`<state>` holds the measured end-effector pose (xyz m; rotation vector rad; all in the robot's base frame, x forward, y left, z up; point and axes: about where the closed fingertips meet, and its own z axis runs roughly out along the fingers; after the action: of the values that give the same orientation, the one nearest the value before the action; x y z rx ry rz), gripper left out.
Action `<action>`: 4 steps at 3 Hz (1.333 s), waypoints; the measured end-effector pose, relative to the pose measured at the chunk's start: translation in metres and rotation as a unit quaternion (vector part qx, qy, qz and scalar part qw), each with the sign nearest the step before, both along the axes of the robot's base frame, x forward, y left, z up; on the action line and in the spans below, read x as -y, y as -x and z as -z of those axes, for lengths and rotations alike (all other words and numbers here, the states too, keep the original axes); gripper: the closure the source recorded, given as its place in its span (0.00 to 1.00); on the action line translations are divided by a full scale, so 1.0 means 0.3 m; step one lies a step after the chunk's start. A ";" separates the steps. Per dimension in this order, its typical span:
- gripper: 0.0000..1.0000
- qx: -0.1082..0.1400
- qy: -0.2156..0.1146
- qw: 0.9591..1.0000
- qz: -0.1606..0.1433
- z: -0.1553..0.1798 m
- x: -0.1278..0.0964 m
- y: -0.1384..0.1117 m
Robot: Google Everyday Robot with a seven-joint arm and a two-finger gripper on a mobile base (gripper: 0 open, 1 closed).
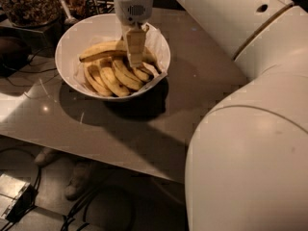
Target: Pick banana from white bowl
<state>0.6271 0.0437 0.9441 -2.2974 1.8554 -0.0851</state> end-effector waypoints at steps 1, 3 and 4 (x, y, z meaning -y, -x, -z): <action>0.55 -0.005 0.003 1.000 -0.001 0.014 0.010 0.005; 0.99 -0.005 0.003 1.000 -0.002 0.012 0.014 0.006; 1.00 -0.005 0.003 1.000 -0.002 0.011 0.014 0.006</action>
Offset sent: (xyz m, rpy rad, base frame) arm -0.0331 -0.0334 -0.0100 -0.0970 0.1232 0.0101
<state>0.6252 0.0396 0.9407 -2.3091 1.8589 -0.0791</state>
